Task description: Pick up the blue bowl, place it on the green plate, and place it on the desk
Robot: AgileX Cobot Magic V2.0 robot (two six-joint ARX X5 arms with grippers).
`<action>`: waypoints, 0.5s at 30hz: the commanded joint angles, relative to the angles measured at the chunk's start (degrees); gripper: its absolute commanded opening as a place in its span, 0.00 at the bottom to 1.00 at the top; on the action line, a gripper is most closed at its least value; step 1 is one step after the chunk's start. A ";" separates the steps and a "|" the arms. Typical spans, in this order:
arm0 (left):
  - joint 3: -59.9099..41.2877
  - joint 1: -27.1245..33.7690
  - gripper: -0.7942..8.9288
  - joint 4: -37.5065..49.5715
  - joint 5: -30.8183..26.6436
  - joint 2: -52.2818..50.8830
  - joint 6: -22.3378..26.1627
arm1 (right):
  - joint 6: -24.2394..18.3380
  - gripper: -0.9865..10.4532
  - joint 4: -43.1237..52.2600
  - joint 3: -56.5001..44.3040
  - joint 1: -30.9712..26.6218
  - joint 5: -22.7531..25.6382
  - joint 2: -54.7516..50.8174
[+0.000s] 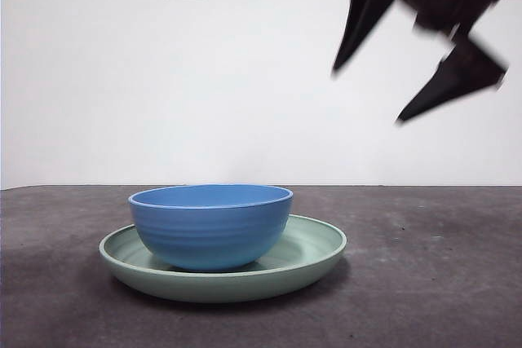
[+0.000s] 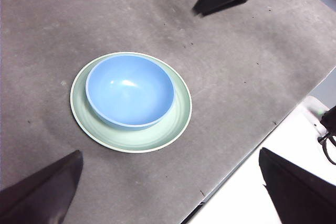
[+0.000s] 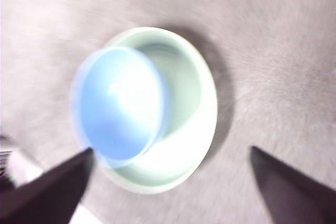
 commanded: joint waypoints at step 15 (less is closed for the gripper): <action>1.29 -0.31 0.65 0.48 0.13 0.13 0.02 | -12.26 0.65 -25.57 1.01 0.17 7.26 -33.59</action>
